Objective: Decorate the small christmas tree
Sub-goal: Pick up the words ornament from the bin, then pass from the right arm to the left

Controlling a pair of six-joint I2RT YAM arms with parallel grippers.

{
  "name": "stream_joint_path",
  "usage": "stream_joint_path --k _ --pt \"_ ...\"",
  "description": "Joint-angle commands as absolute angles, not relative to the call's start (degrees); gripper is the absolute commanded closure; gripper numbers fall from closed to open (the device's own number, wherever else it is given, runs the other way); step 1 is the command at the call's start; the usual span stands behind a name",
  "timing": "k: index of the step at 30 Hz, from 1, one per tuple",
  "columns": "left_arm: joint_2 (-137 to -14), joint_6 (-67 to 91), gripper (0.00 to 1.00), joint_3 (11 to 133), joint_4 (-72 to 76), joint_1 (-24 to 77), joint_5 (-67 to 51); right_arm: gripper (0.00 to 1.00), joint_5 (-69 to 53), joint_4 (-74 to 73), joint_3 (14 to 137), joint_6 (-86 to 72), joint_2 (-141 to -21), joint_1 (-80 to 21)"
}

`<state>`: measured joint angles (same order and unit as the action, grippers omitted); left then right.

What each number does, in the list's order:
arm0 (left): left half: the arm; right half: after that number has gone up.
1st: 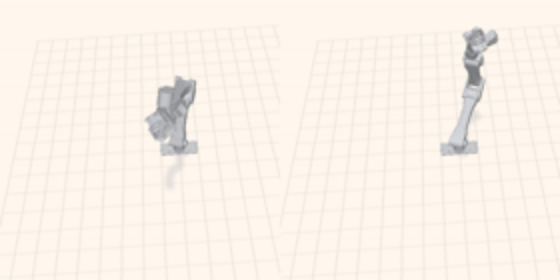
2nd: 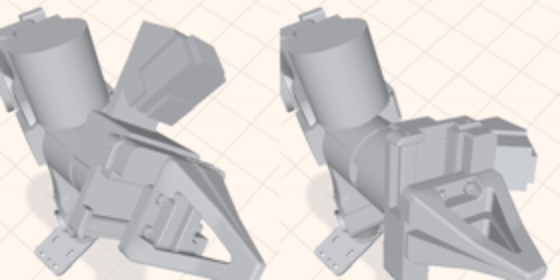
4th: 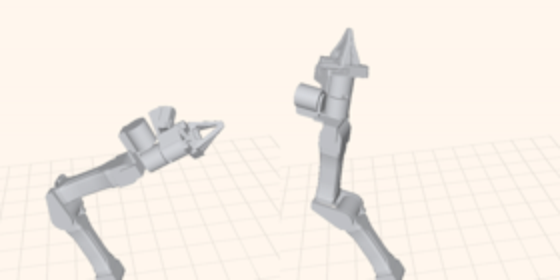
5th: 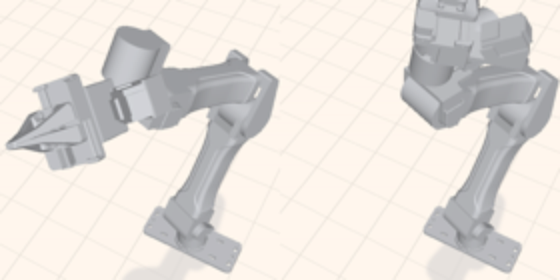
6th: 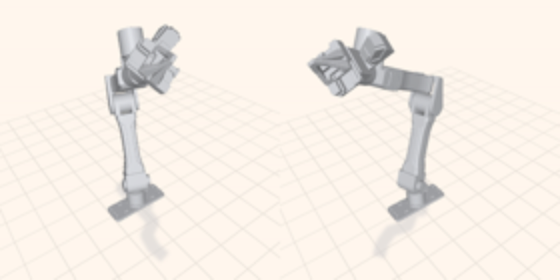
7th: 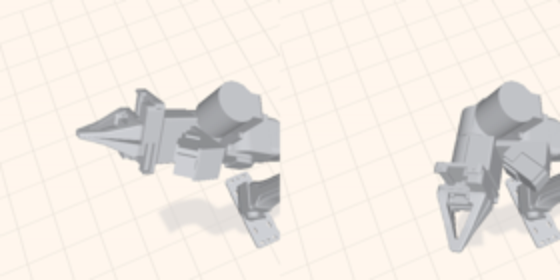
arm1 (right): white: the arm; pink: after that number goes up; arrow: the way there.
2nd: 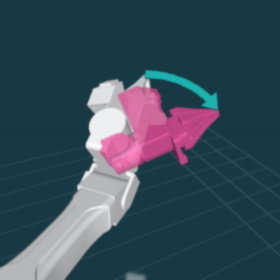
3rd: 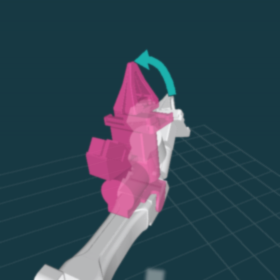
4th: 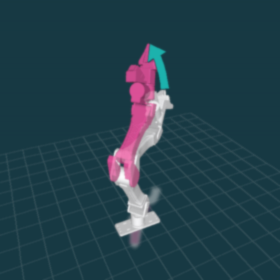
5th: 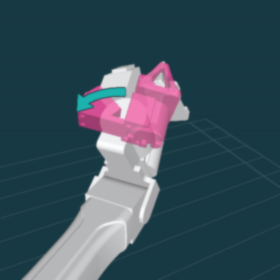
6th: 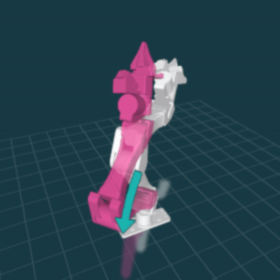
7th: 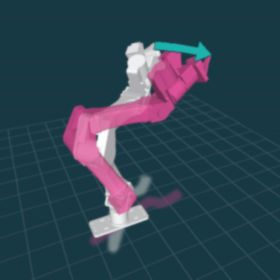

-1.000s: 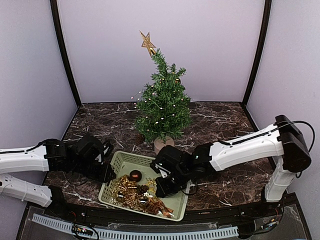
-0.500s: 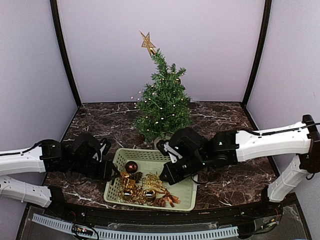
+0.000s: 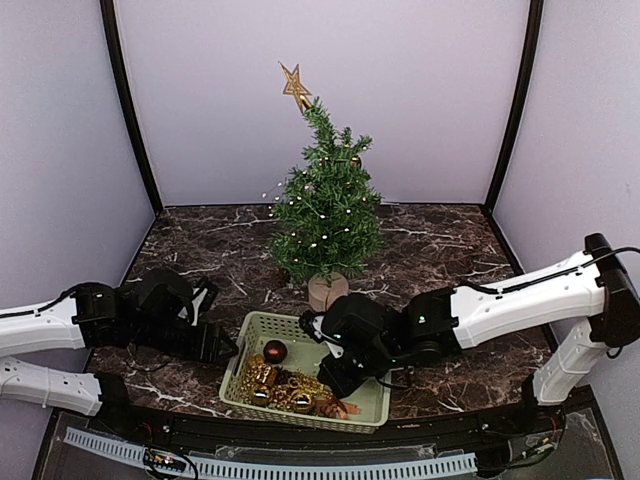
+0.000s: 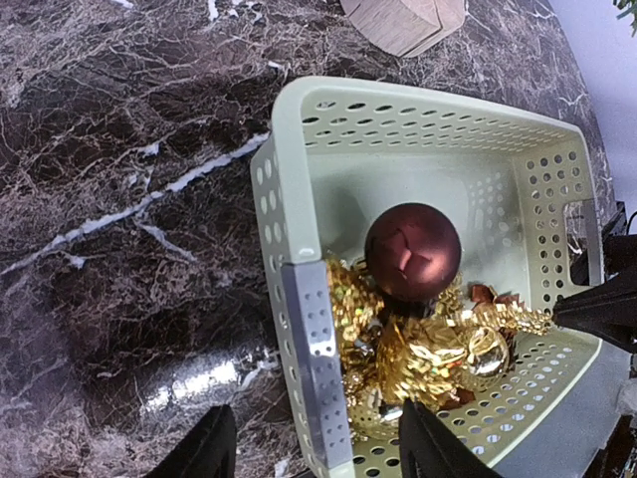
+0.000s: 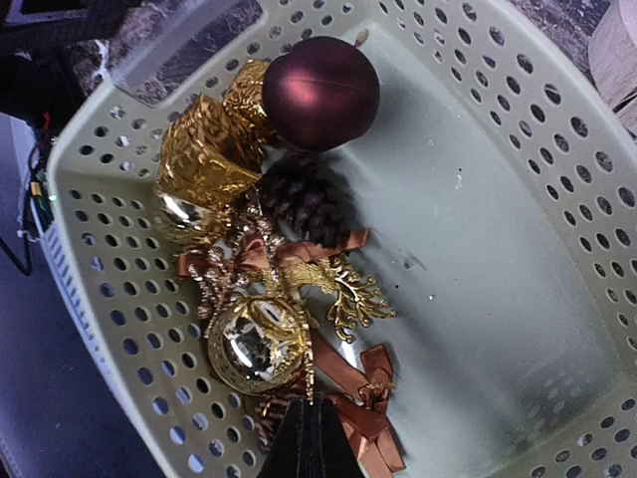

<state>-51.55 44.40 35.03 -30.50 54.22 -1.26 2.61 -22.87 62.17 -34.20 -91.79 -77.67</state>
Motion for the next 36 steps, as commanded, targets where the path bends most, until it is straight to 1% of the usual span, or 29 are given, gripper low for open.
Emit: stream_joint_path --k 1,5,10,12,18,22,24,28,32,36 --pt "-51.39 43.50 0.42 33.36 -31.20 53.98 -3.16 1.00 4.58 -21.30 64.50 -31.72 -95.60 -78.36" --pt "-50.22 42.84 0.42 33.60 -31.39 54.01 -1.85 1.00 5.36 -21.42 66.46 -30.84 -95.25 -79.17" --pt "-45.44 37.08 0.42 37.26 -30.66 54.01 1.57 1.00 13.55 -29.29 68.69 -29.47 -89.31 -79.11" --pt "-44.12 32.80 0.42 38.87 -28.77 53.97 1.20 1.00 14.06 -31.22 68.66 -28.05 -86.49 -78.78" --pt "-45.32 17.69 0.42 45.59 -22.15 54.01 -9.06 1.00 9.32 -33.89 68.32 -22.75 -78.97 -76.73" --pt "-51.20 13.11 0.38 53.84 -20.69 53.89 -18.14 1.00 3.04 -34.77 70.72 -18.49 -74.60 -73.97" --pt "-55.40 11.82 0.37 58.95 -22.12 53.91 -22.09 1.00 1.22 -36.32 72.97 -16.17 -73.22 -72.42" --pt "-64.26 9.06 0.33 69.17 -25.18 53.95 -28.53 1.00 -3.44 -39.01 78.20 -11.33 -72.77 -68.91" --pt "-70.10 5.05 0.31 75.76 -28.21 53.88 -31.63 1.00 -8.02 -41.08 83.29 -6.81 -74.92 -66.42" --pt "-72.32 2.91 0.30 77.67 -29.35 53.89 -32.97 1.00 -12.01 -41.28 86.33 -4.29 -76.45 -64.73"
